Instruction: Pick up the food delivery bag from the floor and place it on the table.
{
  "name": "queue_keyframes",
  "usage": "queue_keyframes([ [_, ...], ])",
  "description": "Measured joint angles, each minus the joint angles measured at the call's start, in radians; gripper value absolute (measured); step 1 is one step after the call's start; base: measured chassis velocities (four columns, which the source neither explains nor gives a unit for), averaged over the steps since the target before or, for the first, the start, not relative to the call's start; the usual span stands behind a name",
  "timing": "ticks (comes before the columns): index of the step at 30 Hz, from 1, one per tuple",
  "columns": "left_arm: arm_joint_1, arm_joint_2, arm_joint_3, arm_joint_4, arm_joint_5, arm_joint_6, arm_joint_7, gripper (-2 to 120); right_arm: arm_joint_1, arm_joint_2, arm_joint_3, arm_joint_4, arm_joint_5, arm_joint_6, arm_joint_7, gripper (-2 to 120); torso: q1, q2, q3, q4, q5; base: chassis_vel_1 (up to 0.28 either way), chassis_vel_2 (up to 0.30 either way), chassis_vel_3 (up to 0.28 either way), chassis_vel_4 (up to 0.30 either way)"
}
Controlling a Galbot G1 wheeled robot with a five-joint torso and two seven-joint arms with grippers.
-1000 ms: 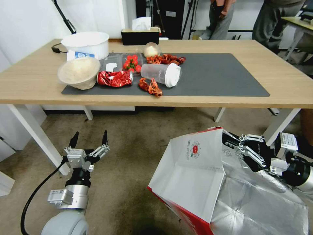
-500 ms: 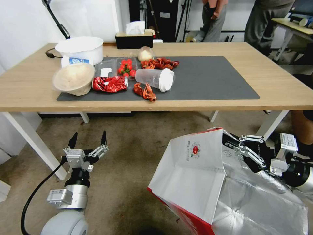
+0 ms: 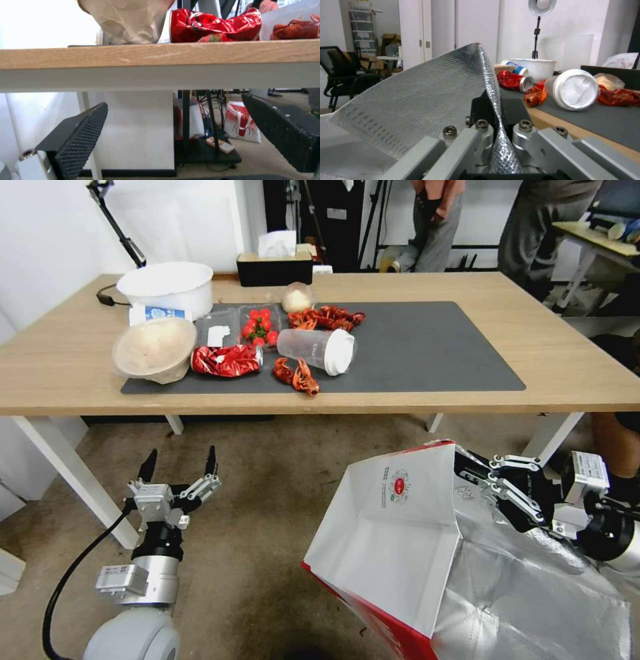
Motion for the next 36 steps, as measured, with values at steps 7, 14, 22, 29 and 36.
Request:
queue_keyframes([
  [7,0.006,0.000,-0.001,-0.007,0.001,0.001,0.000,100,-0.001,-0.003,0.005,0.003,0.004,0.000,-0.001,0,0.010,0.028,0.017,0.0000,-0.0001,0.000,0.000,0.000,0.000],
  [14,0.012,-0.001,-0.001,-0.013,0.005,0.002,0.001,100,-0.001,-0.003,0.006,0.005,0.006,0.000,-0.002,0,0.019,0.051,0.031,0.0000,0.0000,0.000,0.000,0.000,0.000],
  [22,0.017,-0.002,-0.002,-0.020,0.009,0.003,0.002,100,-0.002,-0.003,0.009,0.005,0.009,0.000,-0.008,0,0.032,0.085,0.053,0.0000,0.0000,0.000,0.000,0.000,0.000],
  [29,0.018,-0.004,0.000,-0.020,0.014,0.004,0.003,100,-0.004,-0.002,0.012,0.006,0.012,0.000,-0.009,0,0.049,0.127,0.078,0.0000,0.0000,0.000,0.000,0.000,0.000],
  [36,0.017,-0.004,0.000,-0.018,0.014,0.004,0.003,100,-0.003,0.000,0.012,0.006,0.011,0.000,-0.009,0,0.061,0.154,0.093,0.0000,0.0000,0.000,0.000,0.000,0.000],
])
